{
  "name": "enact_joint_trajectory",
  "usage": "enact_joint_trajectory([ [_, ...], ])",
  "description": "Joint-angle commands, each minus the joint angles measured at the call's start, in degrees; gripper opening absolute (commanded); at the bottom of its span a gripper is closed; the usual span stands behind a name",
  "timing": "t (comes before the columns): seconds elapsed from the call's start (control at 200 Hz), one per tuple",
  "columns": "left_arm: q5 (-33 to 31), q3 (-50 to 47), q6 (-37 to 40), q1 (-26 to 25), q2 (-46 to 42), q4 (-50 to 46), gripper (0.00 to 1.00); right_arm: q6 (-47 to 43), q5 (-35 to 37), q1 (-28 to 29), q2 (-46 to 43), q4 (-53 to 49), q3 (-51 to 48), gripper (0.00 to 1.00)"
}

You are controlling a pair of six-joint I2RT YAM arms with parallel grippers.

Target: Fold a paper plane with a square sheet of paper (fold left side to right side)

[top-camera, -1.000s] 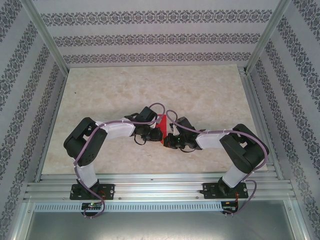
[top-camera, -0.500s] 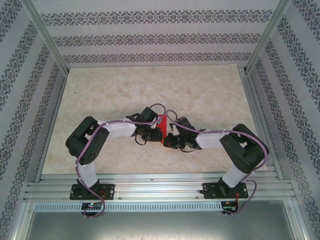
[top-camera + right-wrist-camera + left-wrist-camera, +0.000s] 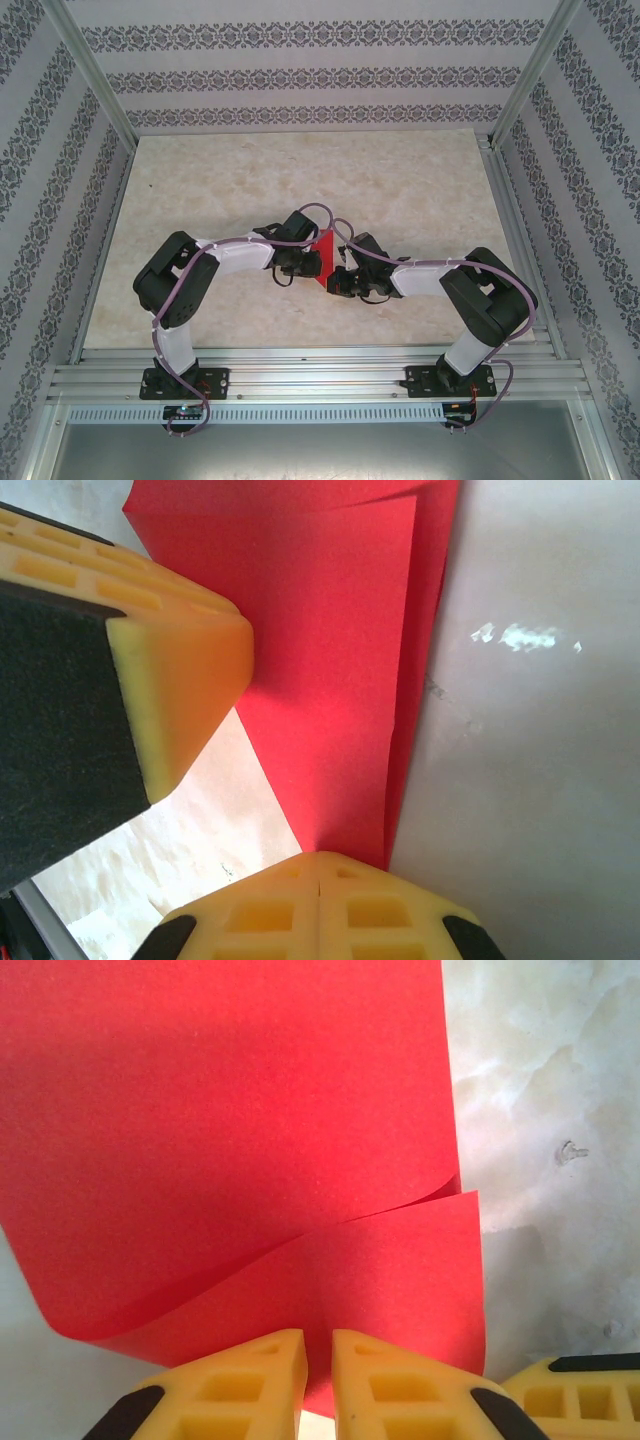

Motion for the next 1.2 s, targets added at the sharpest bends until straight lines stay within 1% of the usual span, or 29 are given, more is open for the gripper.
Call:
enact_joint_trajectory([
  [0.0, -5.6, -1.9, 1.8, 2.4, 1.6, -0.6, 0.18, -1.4, 4.7, 0.6, 3.1, -11.6, -2.5, 0.00],
  [0.225, -5.4, -4.7, 3.1, 6.0, 1.9, 2.7, 0.19, -1.5, 4.6, 0.5, 3.2, -11.8, -2.7, 0.00],
  [0.589, -6.5, -2.9, 7.8, 14.6, 2.2, 1.9, 0.19, -1.4, 4.3, 0.5, 3.2, -11.8, -2.8, 0.00],
  [0.709, -5.4, -1.4, 9.3, 16.8, 2.6, 1.4, 0.19, -1.6, 4.2, 0.6, 3.3, -11.7, -2.7, 0.00],
  [0.839, -3.9, -1.4, 9.9, 17.0, -1.0, 0.7, 0.19, -1.5, 4.0, 0.3, 3.0, -11.5, -2.3, 0.00],
  [1.019, 2.4, -6.1, 8.5, 16.4, -10.3, 2.9, 0.20, -4.1, 2.7, -1.0, 2.2, -12.2, -1.1, 0.00],
  [1.099, 5.8, -8.4, 7.5, 14.6, -13.8, 4.7, 0.19, -5.9, 2.5, -1.3, 2.0, -13.8, 0.0, 0.00],
  [1.194, 10.0, -10.2, 5.5, 11.3, -15.4, 7.9, 0.20, -6.9, 2.3, -1.7, 2.2, -14.8, 0.7, 0.00],
])
